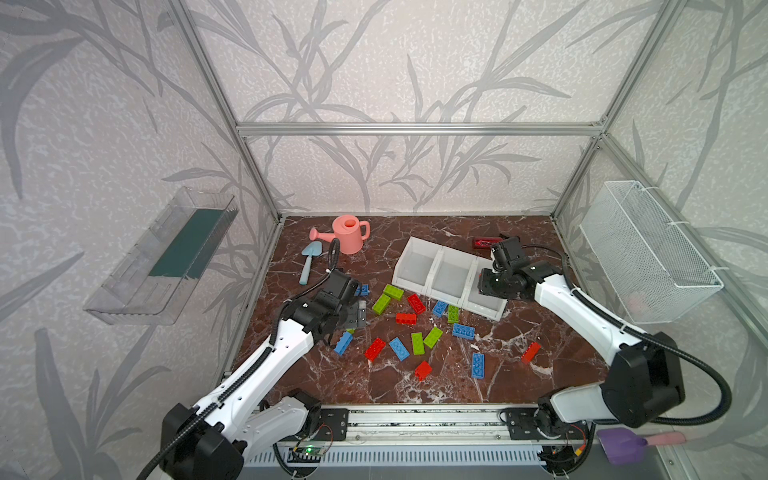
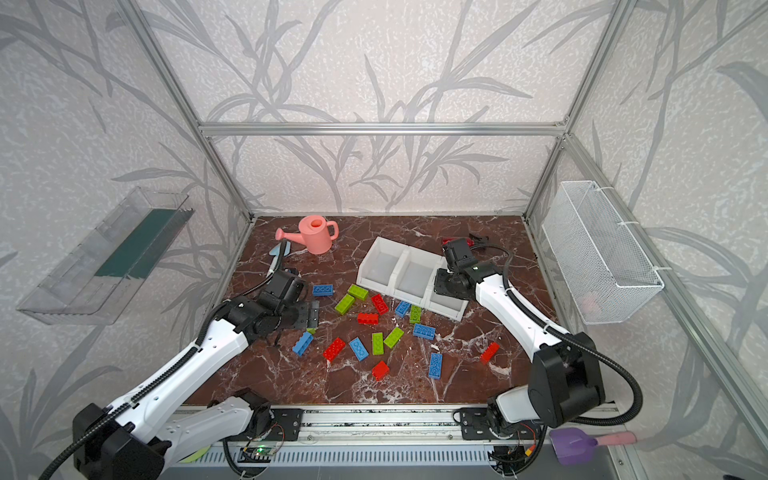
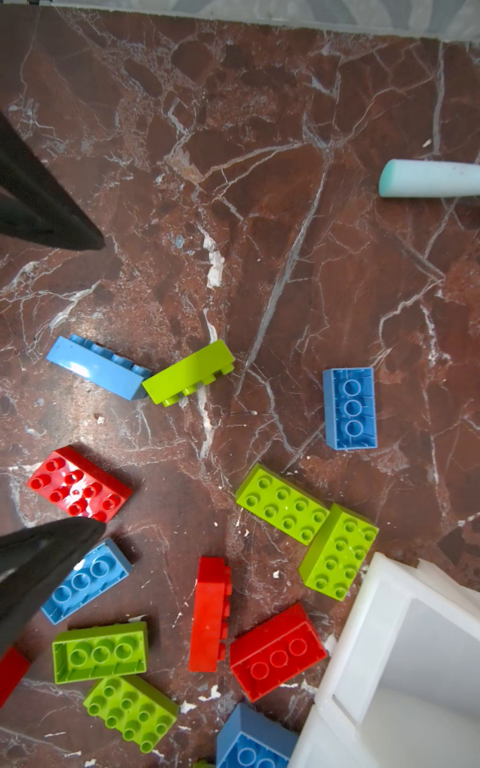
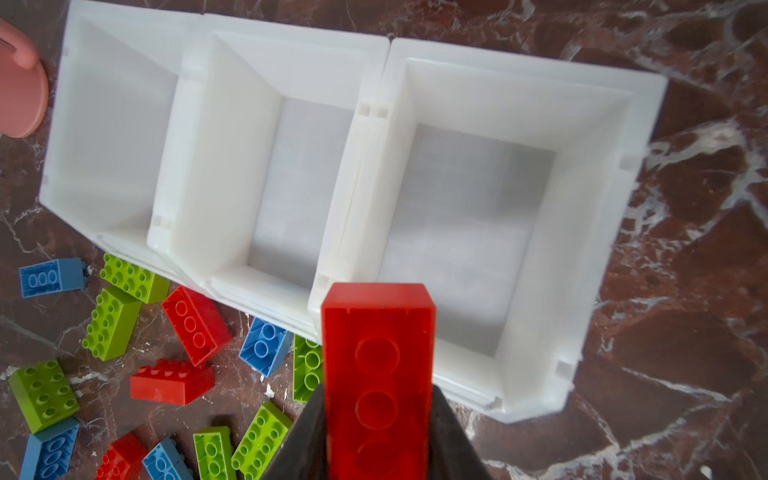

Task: Sort the legos into containers by color
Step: 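Drop the red brick into the bin with the right gripper while the left descends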

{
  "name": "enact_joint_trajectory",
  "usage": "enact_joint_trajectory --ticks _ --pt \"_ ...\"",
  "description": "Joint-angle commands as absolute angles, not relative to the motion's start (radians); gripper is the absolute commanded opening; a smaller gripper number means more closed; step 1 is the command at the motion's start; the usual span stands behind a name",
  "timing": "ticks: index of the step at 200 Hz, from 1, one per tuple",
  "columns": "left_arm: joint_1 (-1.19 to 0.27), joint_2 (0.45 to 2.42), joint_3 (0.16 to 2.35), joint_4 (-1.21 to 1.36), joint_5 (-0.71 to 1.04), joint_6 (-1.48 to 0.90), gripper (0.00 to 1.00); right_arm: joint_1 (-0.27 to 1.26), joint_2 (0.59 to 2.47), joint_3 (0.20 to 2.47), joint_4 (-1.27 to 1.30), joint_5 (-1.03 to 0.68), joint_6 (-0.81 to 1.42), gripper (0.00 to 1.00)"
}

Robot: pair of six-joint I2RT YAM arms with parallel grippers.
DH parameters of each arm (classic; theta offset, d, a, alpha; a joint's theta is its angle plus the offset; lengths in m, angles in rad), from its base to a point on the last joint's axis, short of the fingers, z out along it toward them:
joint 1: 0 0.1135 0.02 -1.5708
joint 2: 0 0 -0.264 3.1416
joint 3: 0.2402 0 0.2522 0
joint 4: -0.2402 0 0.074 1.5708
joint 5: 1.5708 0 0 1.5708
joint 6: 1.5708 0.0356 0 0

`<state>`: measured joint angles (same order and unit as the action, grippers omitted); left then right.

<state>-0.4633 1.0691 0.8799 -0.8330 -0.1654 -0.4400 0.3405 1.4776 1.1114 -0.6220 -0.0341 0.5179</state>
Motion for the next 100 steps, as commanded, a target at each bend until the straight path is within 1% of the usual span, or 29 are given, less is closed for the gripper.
enact_joint_trajectory --ticks 1,36,65,79,89,100 --pt "-0.459 1.076 0.897 -0.885 -0.111 -0.456 0.99 0.311 1.549 1.169 -0.594 -0.114 0.476 0.24" --pt "-0.459 1.085 0.910 -0.920 -0.102 -0.475 0.99 0.277 1.660 1.218 -0.565 -0.147 0.465 0.24" --pt "-0.463 1.073 0.901 -0.928 -0.081 -0.501 0.97 0.263 1.701 1.235 -0.548 -0.165 0.462 0.26" --pt "-0.469 1.072 0.895 -0.928 -0.073 -0.510 0.96 0.258 1.730 1.239 -0.543 -0.172 0.460 0.30" --pt "-0.472 1.074 0.891 -0.927 -0.067 -0.514 0.96 0.255 1.733 1.241 -0.542 -0.173 0.459 0.36" --pt "-0.478 1.080 0.892 -0.925 -0.061 -0.511 0.95 0.254 1.731 1.240 -0.541 -0.172 0.459 0.40"
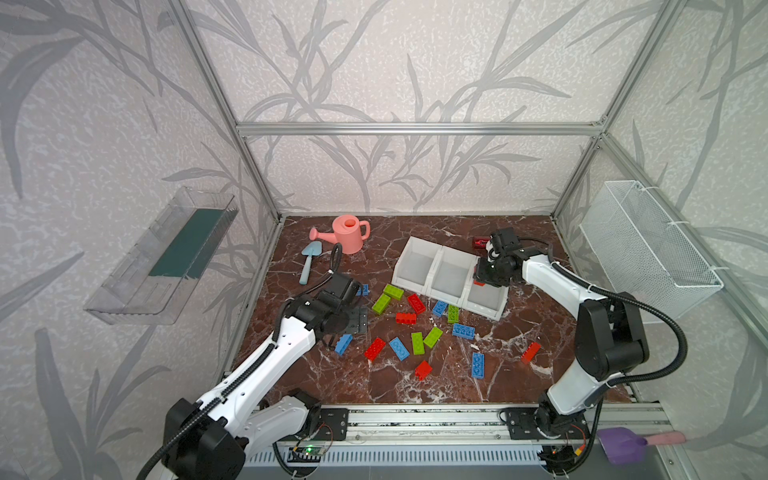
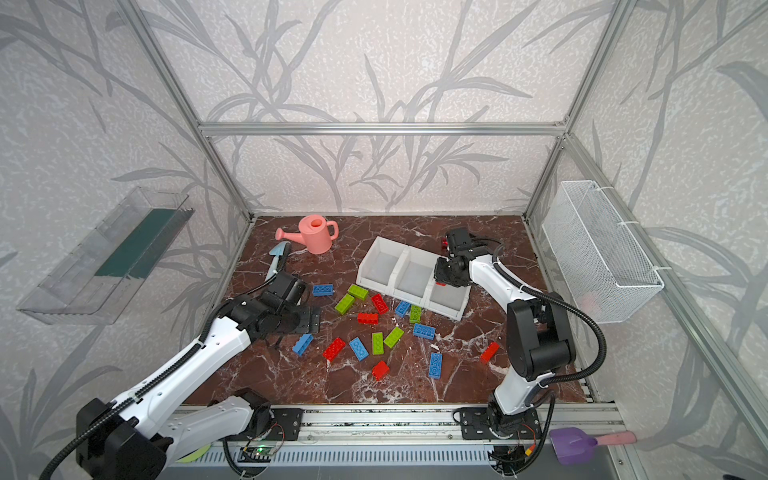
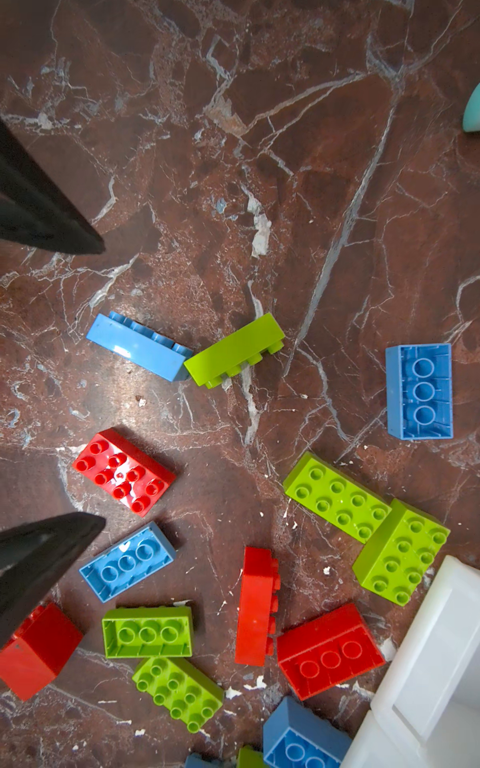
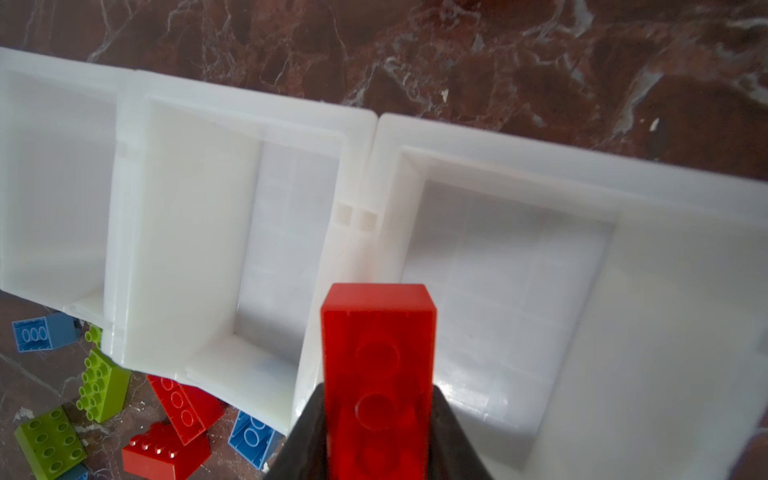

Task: Sort the legos into containers by color
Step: 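Drop the red brick into the bin with the right gripper while the left descends, then grasp a red brick with the left gripper and lift it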

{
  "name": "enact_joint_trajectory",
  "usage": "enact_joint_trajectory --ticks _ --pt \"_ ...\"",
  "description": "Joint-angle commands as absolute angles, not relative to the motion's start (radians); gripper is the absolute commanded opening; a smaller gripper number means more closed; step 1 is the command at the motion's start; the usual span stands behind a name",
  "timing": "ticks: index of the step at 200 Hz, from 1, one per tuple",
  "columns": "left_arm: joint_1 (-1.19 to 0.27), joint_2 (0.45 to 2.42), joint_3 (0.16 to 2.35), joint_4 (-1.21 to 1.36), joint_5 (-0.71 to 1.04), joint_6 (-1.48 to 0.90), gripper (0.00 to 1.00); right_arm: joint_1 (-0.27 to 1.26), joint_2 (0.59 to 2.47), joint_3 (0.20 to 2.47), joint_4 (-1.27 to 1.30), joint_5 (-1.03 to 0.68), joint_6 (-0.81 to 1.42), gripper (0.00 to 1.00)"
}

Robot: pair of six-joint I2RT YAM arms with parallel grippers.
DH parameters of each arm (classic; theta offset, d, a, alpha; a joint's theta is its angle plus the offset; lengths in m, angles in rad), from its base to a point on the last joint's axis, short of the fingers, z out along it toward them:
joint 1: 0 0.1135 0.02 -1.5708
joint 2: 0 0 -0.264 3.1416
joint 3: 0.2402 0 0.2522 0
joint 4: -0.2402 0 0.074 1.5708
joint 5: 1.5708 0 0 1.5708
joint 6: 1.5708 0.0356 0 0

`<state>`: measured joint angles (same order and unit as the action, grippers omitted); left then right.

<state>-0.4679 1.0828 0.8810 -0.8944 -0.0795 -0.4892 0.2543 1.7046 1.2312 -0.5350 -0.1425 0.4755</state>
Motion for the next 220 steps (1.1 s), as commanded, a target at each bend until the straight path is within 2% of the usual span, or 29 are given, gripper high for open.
enact_joint_trajectory --ticks 1,37,132,220 --pt "-0.479 1.081 0.892 -0.925 -0.060 -0.511 0.95 0.254 1.730 1.240 -0.541 -0.172 0.459 0.40" --pt "-0.497 1.117 0.896 -0.926 -0.042 -0.509 0.94 0.249 1.712 1.235 -0.546 -0.161 0.454 0.51" --pt "-0.617 1.201 0.888 -0.913 -0.002 -0.562 0.90 0.242 1.518 1.188 -0.579 -0.137 0.428 0.64" --pt "-0.711 1.348 0.866 -0.875 0.017 -0.571 0.86 0.242 1.223 0.940 -0.461 -0.206 0.429 0.65"
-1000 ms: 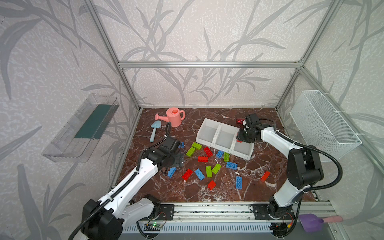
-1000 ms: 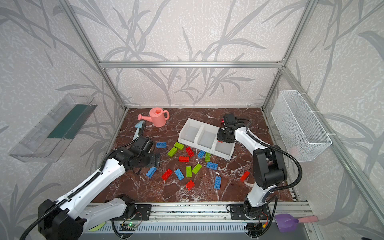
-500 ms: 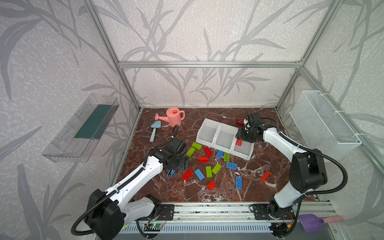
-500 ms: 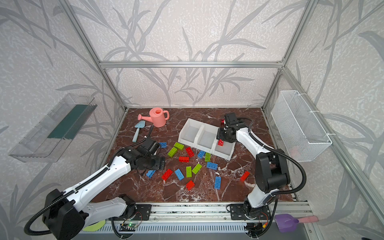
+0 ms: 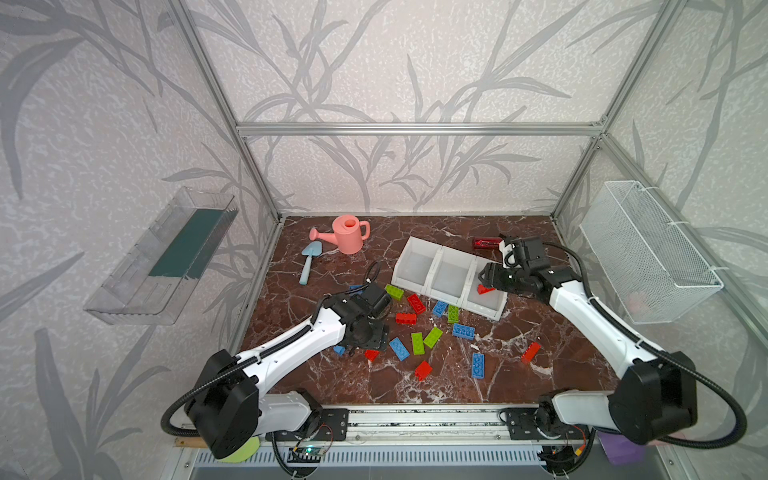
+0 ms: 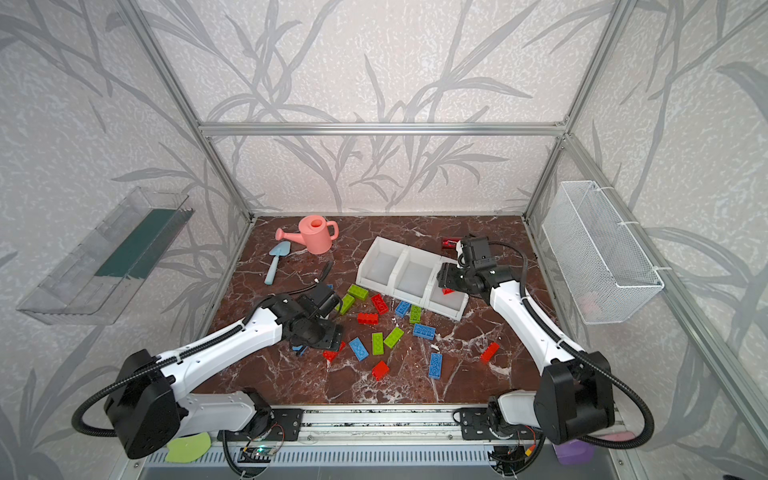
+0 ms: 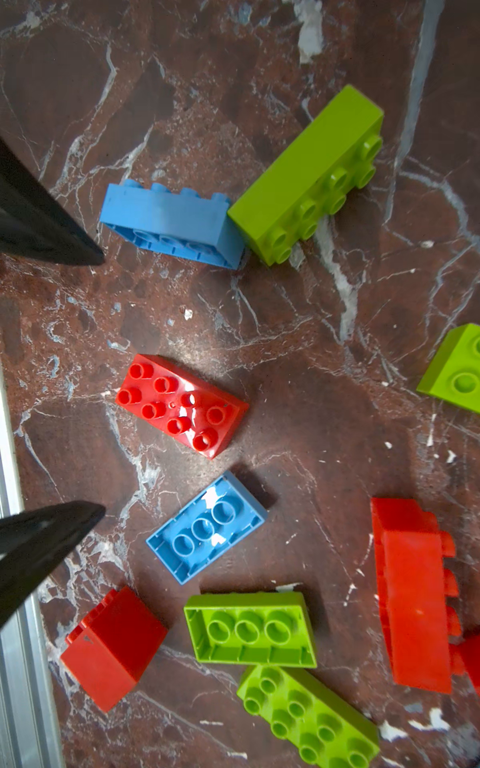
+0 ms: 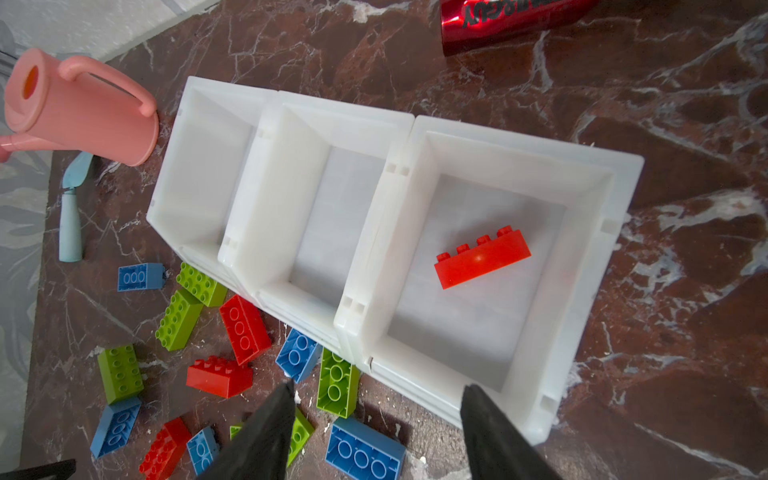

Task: Sort the legos into containers by color
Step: 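Grasp a red brick with the left gripper and lift it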

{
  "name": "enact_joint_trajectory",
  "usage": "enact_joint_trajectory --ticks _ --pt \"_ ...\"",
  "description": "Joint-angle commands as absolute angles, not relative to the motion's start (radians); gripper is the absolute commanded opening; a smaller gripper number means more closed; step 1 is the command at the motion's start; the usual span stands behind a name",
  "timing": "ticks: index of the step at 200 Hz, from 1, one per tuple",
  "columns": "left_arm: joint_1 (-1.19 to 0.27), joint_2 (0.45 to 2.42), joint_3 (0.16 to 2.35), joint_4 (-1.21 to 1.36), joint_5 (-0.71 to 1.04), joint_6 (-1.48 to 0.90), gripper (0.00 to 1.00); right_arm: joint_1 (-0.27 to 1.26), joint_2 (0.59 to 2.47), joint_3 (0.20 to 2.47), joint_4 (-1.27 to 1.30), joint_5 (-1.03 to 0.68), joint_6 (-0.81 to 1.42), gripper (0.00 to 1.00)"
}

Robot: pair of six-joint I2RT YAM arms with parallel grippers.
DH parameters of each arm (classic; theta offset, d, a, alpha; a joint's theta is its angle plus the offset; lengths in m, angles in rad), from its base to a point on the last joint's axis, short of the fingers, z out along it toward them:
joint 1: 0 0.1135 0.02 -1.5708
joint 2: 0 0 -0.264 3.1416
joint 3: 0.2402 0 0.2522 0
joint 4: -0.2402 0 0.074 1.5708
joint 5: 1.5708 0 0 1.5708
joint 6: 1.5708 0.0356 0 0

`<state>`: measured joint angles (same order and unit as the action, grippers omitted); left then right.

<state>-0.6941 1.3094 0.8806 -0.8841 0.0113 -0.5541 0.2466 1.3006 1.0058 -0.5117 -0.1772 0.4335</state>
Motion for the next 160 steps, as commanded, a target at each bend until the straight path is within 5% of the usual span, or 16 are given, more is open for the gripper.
enact_joint_trajectory --ticks 1,89,160 --pt "-0.712 1.350 0.865 -0.874 0.017 -0.572 0.86 0.242 1.221 0.937 -0.459 -0.205 0.429 0.65" --pt "-0.730 1.539 0.842 -0.785 0.018 -0.578 0.71 0.243 1.099 0.799 -0.421 -0.203 0.413 0.65" --pt "-0.732 1.580 0.855 -0.765 0.023 -0.570 0.39 0.243 1.103 0.782 -0.404 -0.206 0.411 0.65"
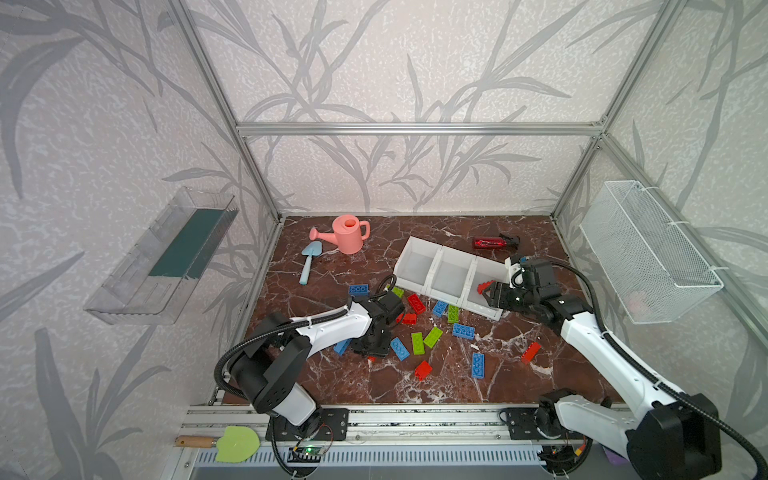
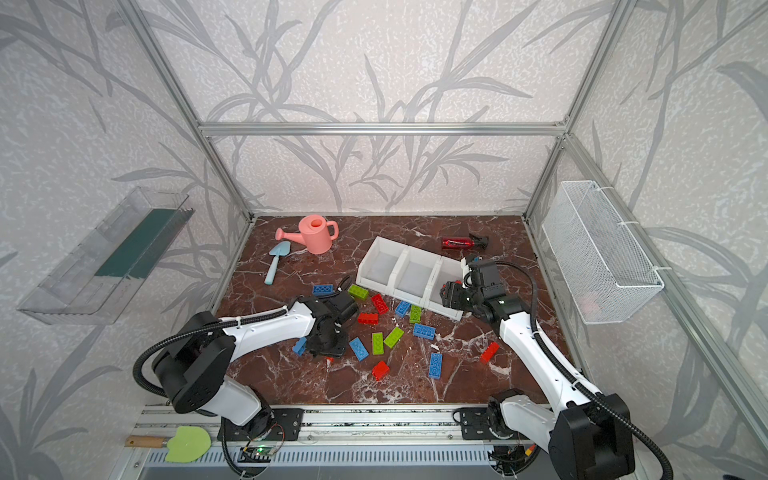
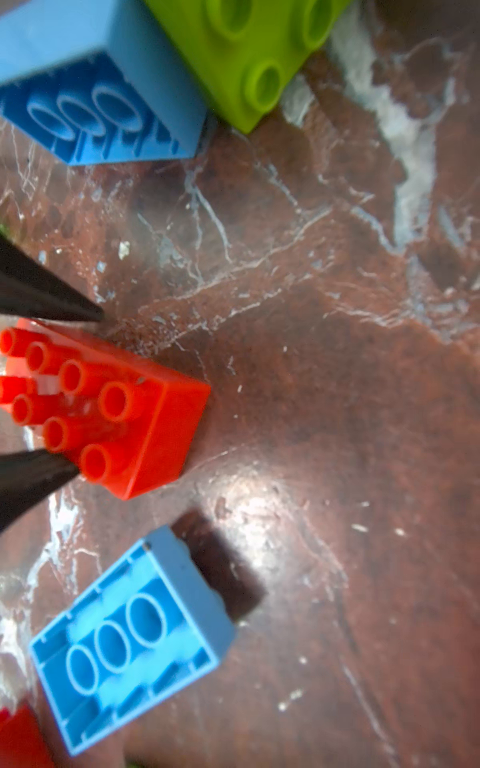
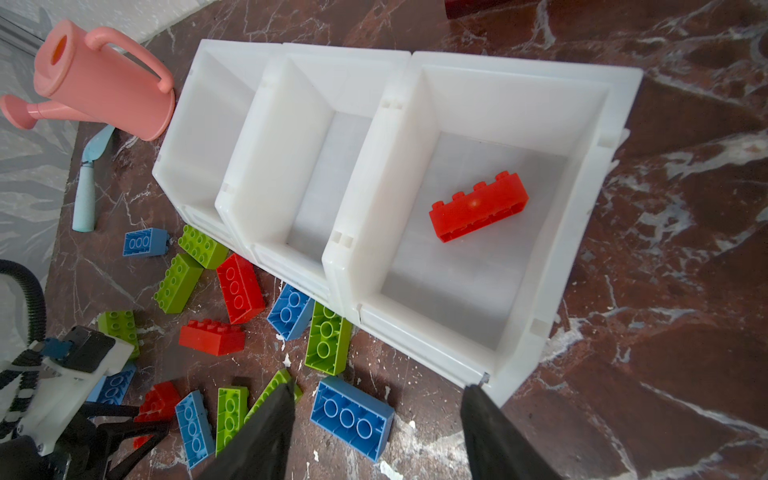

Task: Sort the legos into containers by color
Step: 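Grasp a red brick with the left gripper and lift it, then carry the red brick over the bin and drop it with the left gripper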

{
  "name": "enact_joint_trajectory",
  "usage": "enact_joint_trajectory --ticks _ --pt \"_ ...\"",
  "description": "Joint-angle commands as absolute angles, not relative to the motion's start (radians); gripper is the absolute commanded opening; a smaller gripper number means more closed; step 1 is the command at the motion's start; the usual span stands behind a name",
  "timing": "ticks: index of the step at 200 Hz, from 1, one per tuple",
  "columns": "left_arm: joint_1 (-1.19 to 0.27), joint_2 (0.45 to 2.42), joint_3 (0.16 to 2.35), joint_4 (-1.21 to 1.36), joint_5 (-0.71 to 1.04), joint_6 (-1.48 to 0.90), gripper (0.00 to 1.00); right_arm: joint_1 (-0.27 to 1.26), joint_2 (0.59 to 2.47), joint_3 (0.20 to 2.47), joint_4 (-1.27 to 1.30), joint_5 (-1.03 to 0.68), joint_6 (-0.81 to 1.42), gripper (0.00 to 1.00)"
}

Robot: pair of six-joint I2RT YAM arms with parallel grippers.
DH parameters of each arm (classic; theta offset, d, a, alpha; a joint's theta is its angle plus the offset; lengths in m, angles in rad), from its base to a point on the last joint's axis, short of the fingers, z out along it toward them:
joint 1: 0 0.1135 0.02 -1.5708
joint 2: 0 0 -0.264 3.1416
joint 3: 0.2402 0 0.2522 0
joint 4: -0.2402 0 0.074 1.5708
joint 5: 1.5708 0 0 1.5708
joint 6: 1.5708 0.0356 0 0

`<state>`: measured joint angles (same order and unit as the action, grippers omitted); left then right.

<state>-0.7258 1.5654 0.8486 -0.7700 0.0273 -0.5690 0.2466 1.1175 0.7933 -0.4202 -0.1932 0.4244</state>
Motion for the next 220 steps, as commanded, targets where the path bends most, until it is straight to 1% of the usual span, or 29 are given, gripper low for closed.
enact_joint_trajectory --ticks 1,28,48,89,129,162,201,220 --pt "-0.732 1.581 0.855 -0.765 0.023 -0.570 0.39 0.243 1.103 0.782 -0.404 -0.206 0.411 0.65" --pt "-0.732 1.582 0.859 -0.759 0.025 -0.570 0.32 0.242 1.092 0.779 -0.408 -0.206 0.411 0.65" --pt "-0.732 1.561 0.871 -0.770 0.022 -0.568 0.29 0.242 1.077 0.771 -0.414 -0.203 0.411 0.65" --pt "-0.734 1.481 0.967 -0.859 -0.005 -0.535 0.30 0.243 1.031 0.736 -0.417 -0.206 0.425 0.65" --pt "-0.732 1.473 1.153 -0.943 -0.018 -0.468 0.29 0.242 0.964 0.670 -0.407 -0.218 0.439 0.66" --pt "-0.732 1.558 1.358 -0.956 0.007 -0.421 0.29 0.241 0.894 0.622 -0.414 -0.215 0.464 0.68" --pt "-0.734 1.732 1.626 -0.939 0.059 -0.379 0.29 0.240 0.813 0.568 -0.442 -0.181 0.522 0.70" --pt "-0.738 1.827 1.768 -0.931 0.088 -0.369 0.29 0.236 0.761 0.535 -0.438 -0.202 0.535 0.70"
